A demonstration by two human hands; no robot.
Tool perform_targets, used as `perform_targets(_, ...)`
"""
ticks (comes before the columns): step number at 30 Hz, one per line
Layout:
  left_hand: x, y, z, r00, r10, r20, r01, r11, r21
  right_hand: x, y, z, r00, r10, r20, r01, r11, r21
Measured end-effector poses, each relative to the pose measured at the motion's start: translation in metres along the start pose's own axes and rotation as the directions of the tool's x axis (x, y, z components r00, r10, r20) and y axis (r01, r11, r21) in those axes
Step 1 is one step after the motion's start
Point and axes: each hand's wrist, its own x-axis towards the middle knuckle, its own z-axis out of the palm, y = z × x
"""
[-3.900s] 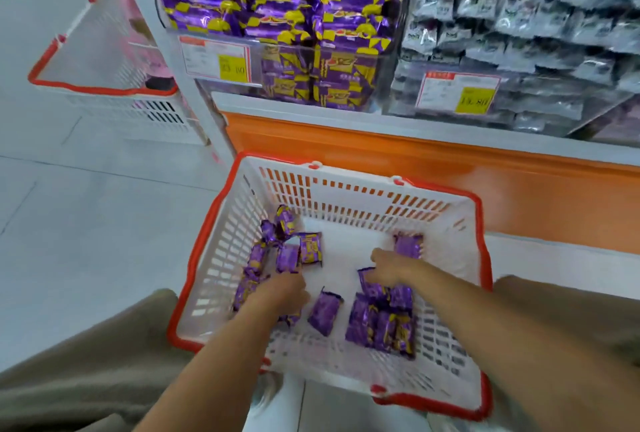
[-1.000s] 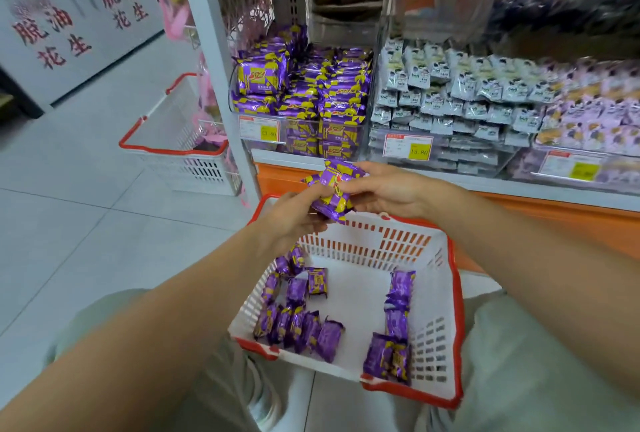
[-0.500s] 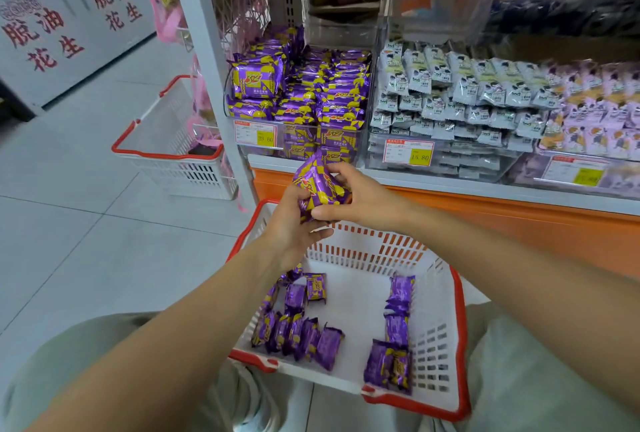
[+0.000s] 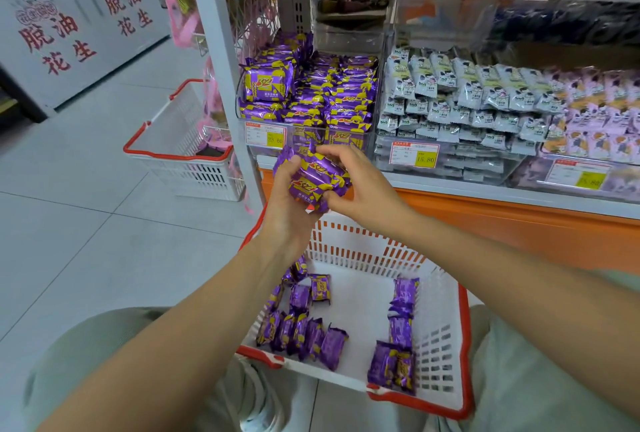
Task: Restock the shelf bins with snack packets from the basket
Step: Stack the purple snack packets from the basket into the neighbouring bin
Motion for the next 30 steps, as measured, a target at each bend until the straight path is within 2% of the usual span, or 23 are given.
perform_targets(4,0.004,0.004,-0.004,0.997,0.047,-0.062,-0.049,0.998,-0.031,0.0,0.001,-0.005,0.999,0.022,-0.032,-0.022,1.0,0.005)
perform_targets(9,0.004,0.001,-0.005,0.998,0.056,-0.008,-0.056,0.997,-0.052,-0.003,-0.001,-0.001,1.0,-0.002,0.009,0.002,1.0,-0.009)
perform_targets(12,0.005,0.0,-0.005,0.999,0.043,-0.03,-0.046,0.995,-0.086,-0.004,-0.001,0.001,1.0,-0.018,-0.002,0.018,1.0,-0.007)
perform_targets(16,0.005,-0.001,-0.001,0.999,0.042,-0.002,-0.042,0.998,-0.044,-0.005,-0.001,0.008,0.998,-0.061,0.013,0.061,0.998,-0.028)
perform_targets(22,0.01,-0.004,-0.004,0.992,0.004,-0.123,-0.006,1.0,-0.012,-0.005,-0.005,0.013,0.993,-0.087,0.082,0.092,0.994,-0.061)
perform_targets(26,0.01,0.003,-0.001,0.988,-0.059,-0.142,0.054,0.998,-0.039,0.001,-0.007,0.011,0.991,-0.073,0.11,0.083,0.992,-0.091)
perform_targets(30,0.011,0.014,0.003,0.986,-0.051,-0.157,0.046,0.998,-0.041,0.015,-0.01,0.006,0.996,-0.057,0.065,0.063,0.994,-0.092)
